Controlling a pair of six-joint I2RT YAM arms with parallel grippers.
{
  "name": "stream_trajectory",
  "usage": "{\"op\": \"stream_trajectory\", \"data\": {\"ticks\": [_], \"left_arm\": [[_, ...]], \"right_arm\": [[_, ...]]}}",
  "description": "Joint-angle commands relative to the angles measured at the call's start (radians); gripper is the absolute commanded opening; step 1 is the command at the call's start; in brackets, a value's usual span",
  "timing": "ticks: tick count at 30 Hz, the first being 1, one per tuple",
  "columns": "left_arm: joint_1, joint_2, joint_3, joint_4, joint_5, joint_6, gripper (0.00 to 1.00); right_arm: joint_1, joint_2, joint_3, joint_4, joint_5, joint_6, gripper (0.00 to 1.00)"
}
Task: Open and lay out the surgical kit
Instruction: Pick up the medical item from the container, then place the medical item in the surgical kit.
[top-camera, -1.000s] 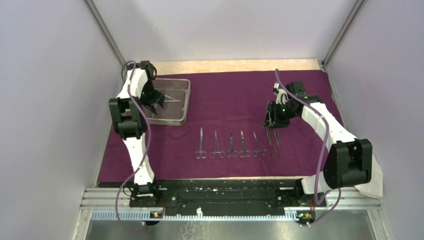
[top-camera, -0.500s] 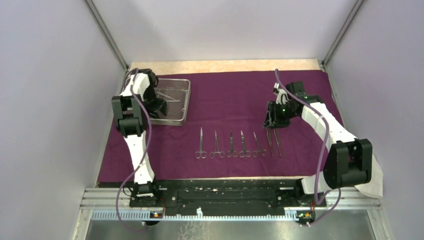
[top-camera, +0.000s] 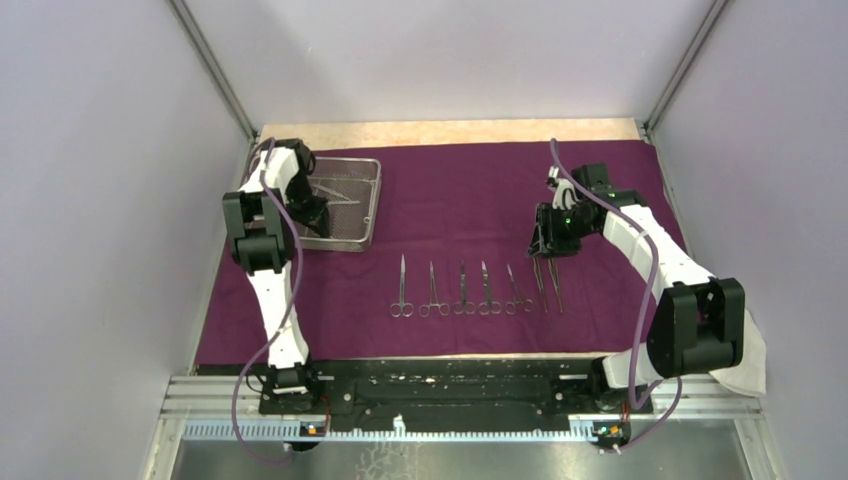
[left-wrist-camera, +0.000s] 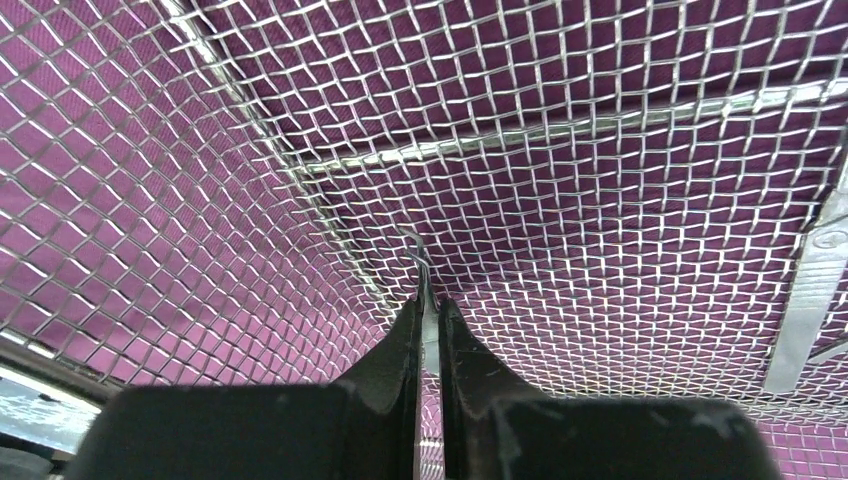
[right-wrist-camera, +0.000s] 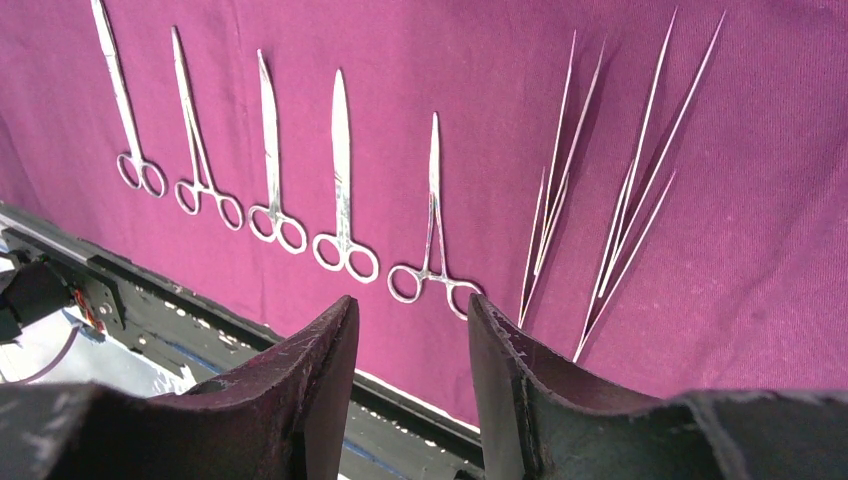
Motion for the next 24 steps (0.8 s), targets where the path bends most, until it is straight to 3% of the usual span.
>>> {"op": "stream_trajectory", "data": {"ticks": [1,8,13,15,19,22,24], "left_arm": [[0.005,-0.026,0.056,0.038,-0.021,-0.015,0.08],[0.001,-0.130,0.157,0.014,0.014,0.061,0.00],[-0.063,-0.355,0.018,0.257,0.179,0.233,0.00],[-0.085,-0.477,-0.127,0.444,0.333,0.298,0.00],[-0.177,-0.728,-0.471,0.987,0.756,0.354,0.00],[-0.264,-0.865,-0.711,1.576,0.964,0.197,0.00],[-0.329,-0.903,-0.795,1.905,1.008,0.067,0.00]], "right_arm": [[-0.005,-0.040,0.026,0.009,0.001,0.002,0.44],[-0.003,-0.089,0.061,0.048,0.032,-0.054,0.45],[0.017,-0.154,0.084,0.139,-0.047,-0.063,0.46],[0.017,-0.165,0.103,0.190,-0.121,-0.002,0.47],[0.031,-0.145,0.139,0.318,-0.350,0.232,0.48],[0.050,-0.153,0.115,0.515,-0.526,0.482,0.47],[0.079,-0.181,0.086,0.703,-0.591,0.635,0.47]]}}
